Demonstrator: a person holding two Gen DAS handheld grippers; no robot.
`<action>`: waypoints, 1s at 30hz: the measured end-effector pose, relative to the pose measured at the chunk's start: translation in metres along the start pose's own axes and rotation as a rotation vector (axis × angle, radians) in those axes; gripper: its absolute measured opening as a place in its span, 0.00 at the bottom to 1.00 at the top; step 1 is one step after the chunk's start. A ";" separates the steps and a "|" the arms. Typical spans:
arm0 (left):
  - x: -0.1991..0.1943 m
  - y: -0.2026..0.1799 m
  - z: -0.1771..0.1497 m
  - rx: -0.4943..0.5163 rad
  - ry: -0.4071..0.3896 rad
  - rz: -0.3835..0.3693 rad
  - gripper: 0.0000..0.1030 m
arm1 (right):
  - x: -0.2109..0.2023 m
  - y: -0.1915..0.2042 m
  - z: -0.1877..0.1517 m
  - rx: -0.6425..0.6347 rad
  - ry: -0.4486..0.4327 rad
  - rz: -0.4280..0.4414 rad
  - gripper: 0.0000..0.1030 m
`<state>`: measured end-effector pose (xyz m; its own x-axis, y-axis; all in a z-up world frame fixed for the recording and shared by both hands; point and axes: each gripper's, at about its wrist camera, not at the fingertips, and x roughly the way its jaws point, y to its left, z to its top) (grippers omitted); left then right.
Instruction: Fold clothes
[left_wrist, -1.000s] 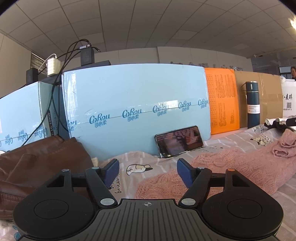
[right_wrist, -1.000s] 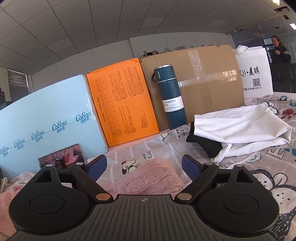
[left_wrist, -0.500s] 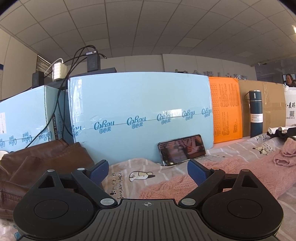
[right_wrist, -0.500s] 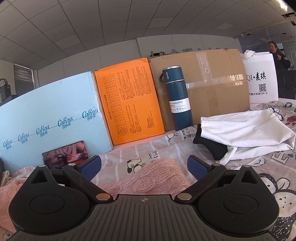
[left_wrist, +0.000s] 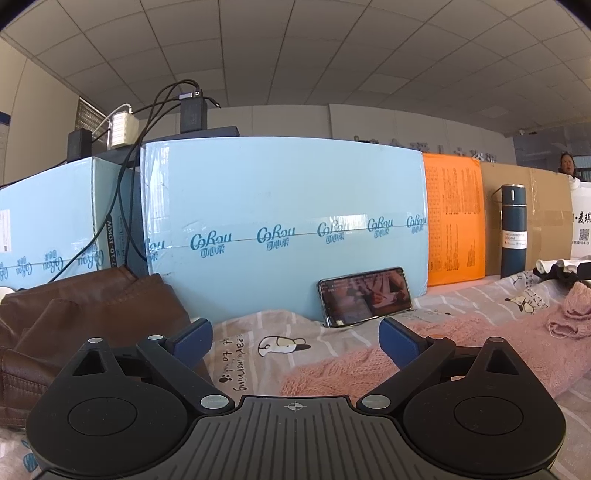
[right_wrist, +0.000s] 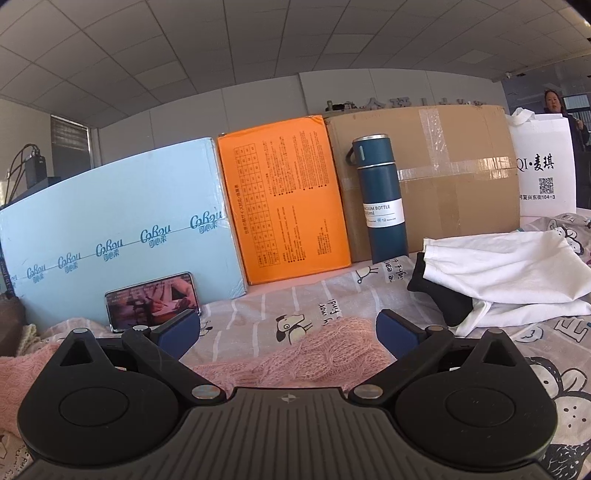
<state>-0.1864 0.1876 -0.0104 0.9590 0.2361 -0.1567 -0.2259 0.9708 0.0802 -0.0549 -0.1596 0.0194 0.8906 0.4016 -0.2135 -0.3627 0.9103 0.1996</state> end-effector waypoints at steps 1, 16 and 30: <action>0.000 0.000 0.000 0.000 0.001 -0.001 0.96 | 0.000 0.002 0.000 -0.015 0.008 0.015 0.99; 0.001 0.000 0.000 0.000 0.010 -0.019 0.96 | 0.039 0.022 -0.019 -0.181 0.312 -0.046 0.82; 0.026 -0.022 0.032 0.153 0.029 -0.326 0.96 | 0.000 -0.060 0.018 0.035 0.121 -0.281 0.34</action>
<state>-0.1514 0.1711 0.0158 0.9707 -0.0820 -0.2261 0.1217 0.9783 0.1677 -0.0279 -0.2160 0.0241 0.9146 0.1458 -0.3773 -0.0955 0.9842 0.1489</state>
